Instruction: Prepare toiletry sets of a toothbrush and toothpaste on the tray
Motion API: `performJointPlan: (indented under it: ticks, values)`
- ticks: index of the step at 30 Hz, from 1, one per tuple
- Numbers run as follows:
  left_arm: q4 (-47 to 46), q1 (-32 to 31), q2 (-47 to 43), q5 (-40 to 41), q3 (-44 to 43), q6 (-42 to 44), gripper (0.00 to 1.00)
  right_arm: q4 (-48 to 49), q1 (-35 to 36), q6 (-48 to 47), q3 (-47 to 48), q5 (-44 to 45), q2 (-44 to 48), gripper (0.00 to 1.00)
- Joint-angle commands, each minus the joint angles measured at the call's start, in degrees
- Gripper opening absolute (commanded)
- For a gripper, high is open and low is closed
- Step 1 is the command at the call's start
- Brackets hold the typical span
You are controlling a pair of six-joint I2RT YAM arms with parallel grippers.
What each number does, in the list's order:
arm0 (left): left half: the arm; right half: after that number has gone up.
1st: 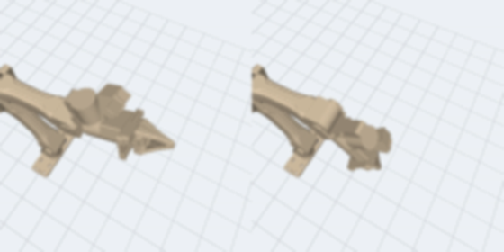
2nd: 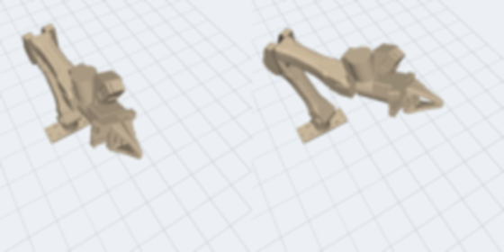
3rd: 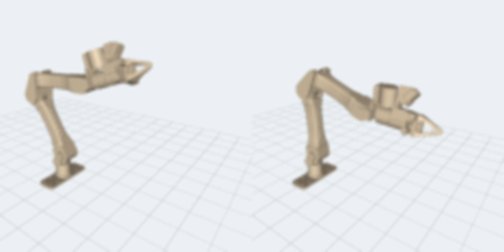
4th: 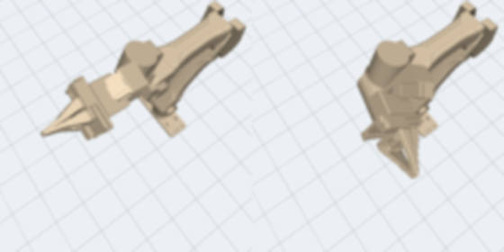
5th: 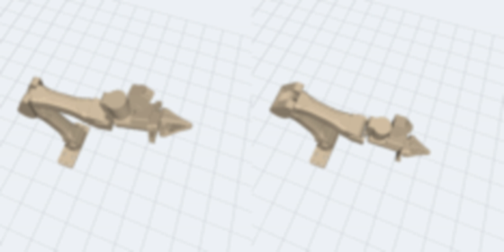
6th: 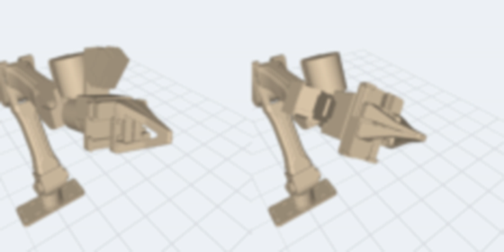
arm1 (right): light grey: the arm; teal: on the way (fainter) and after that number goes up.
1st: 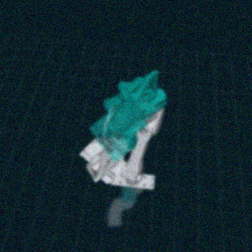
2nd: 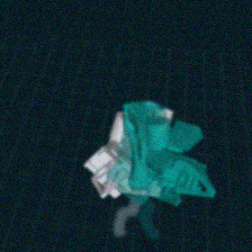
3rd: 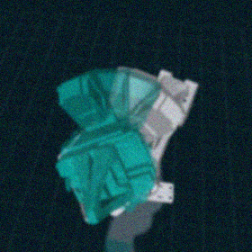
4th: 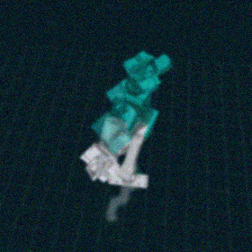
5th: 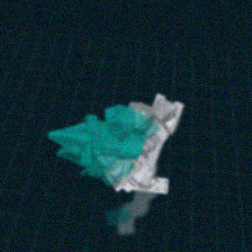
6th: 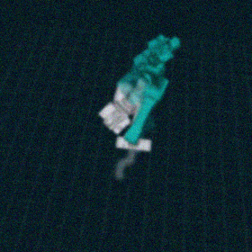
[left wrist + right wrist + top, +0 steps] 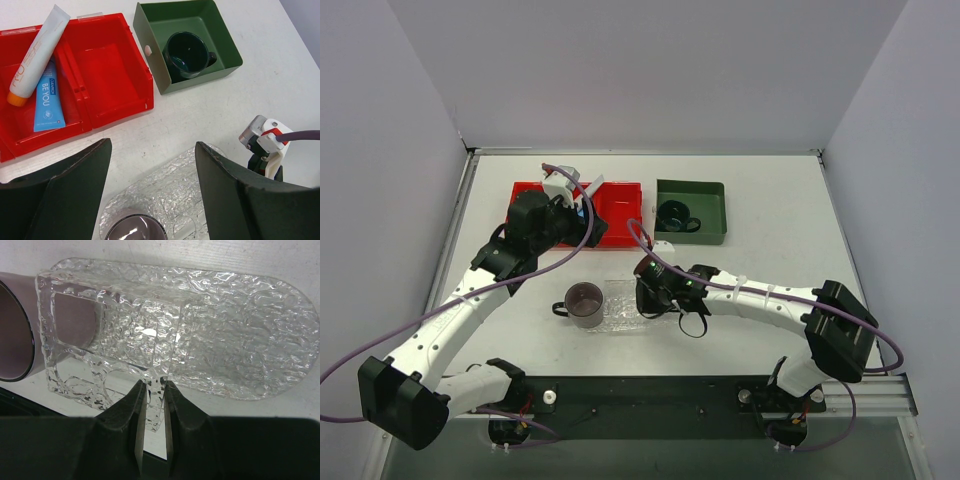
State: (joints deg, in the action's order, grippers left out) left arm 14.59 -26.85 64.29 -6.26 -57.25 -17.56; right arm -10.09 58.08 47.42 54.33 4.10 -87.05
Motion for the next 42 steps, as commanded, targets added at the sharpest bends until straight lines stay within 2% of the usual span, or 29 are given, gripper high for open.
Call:
performJointPlan:
  ticks: [1, 11, 21, 27, 33, 37, 42]
  values:
    - [-1.41, 0.31, -0.04, -0.68, -1.81, 0.51, 0.78, -2.39, -0.60, -1.45, 0.96, -0.49, -1.02, 0.00]
    - [-1.41, 0.31, -0.04, -0.77, -1.90, 0.42, 0.78, -2.75, -1.31, -1.89, 1.40, -1.64, -1.37, 0.00]
    - [-1.32, 0.31, 0.13, -0.68, -1.98, 0.42, 0.78, -3.18, -1.31, -1.89, 1.84, -0.76, 0.12, 0.30]
    - [-1.23, 0.31, 0.22, -0.33, -1.98, 0.42, 0.79, -3.10, -1.39, -2.07, 1.66, 0.03, 1.96, 0.43]
    - [-0.97, 0.31, 0.13, 0.37, -2.16, 0.51, 0.78, -2.48, -1.48, -2.24, 1.49, 0.12, 5.65, 0.48]
    - [-0.97, 0.31, -0.39, 1.16, -1.98, 0.77, 0.78, -3.27, -2.36, -3.21, 1.40, 0.03, 8.55, 0.49]
    - [-1.58, 0.31, -1.54, 2.57, -1.37, 1.04, 0.79, -7.65, -8.06, -5.14, 1.13, -0.93, 15.57, 0.49]
